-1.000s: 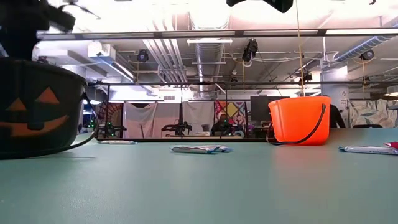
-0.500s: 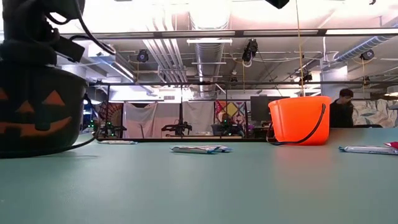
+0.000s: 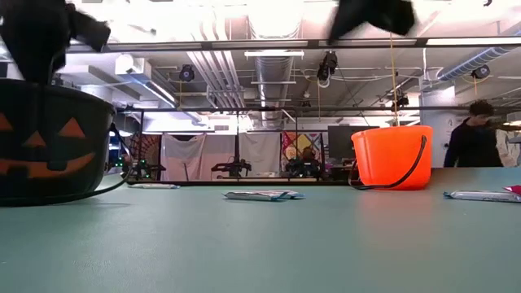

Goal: Sort candy by brand, put in halloween buckets
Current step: Put the red candy into the black bucket

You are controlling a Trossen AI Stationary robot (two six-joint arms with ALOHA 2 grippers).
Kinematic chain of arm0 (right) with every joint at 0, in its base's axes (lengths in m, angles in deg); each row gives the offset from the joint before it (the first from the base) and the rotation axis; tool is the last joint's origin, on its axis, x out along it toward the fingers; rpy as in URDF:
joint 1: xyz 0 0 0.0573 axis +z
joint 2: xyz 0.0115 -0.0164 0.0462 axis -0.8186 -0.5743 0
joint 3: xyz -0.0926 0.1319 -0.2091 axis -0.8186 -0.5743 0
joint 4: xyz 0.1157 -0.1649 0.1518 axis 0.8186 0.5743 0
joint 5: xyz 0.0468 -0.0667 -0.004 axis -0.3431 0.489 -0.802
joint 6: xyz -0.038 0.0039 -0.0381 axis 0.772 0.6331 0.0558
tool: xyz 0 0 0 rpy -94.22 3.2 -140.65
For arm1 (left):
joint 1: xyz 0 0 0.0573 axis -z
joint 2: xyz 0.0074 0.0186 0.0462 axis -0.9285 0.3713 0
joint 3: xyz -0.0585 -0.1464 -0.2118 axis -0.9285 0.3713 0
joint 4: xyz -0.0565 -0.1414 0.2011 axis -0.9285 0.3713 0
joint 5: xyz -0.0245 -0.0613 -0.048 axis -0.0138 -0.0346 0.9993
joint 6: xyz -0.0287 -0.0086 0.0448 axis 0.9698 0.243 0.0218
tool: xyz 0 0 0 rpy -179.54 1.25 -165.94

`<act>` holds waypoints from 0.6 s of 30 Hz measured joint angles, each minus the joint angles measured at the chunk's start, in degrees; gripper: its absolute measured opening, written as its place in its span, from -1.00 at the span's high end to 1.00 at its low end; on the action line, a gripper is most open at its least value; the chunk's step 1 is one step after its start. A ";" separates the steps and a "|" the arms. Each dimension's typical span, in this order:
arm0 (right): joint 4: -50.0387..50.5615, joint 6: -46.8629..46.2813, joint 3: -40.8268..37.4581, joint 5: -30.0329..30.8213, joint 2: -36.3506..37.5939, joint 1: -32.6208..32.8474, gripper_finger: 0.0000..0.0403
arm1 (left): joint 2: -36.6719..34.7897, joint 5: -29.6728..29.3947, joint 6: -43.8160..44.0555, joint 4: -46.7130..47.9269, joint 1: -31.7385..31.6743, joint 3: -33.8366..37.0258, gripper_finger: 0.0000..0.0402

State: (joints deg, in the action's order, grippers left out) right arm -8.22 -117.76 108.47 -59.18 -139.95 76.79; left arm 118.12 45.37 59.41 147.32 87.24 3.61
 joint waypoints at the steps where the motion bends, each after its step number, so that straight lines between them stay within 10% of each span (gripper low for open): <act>1: 4.95 -3.96 -0.44 -0.97 0.00 -0.43 0.94 | -0.58 -1.11 0.15 -0.01 0.22 -1.54 -0.25; 7: 23.09 -23.86 -6.67 -6.02 -0.28 -0.85 0.94 | -3.21 -13.11 2.57 -0.05 2.66 -10.71 -0.43; 18: 22.56 -21.06 -21.21 -28.86 -0.35 -2.80 0.94 | -2.93 -24.74 -5.61 -21.13 10.76 -12.68 -0.48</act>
State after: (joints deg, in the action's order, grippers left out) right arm 14.34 -138.82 87.26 -88.04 -140.30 73.99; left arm 115.19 20.63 53.80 126.18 98.00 -9.07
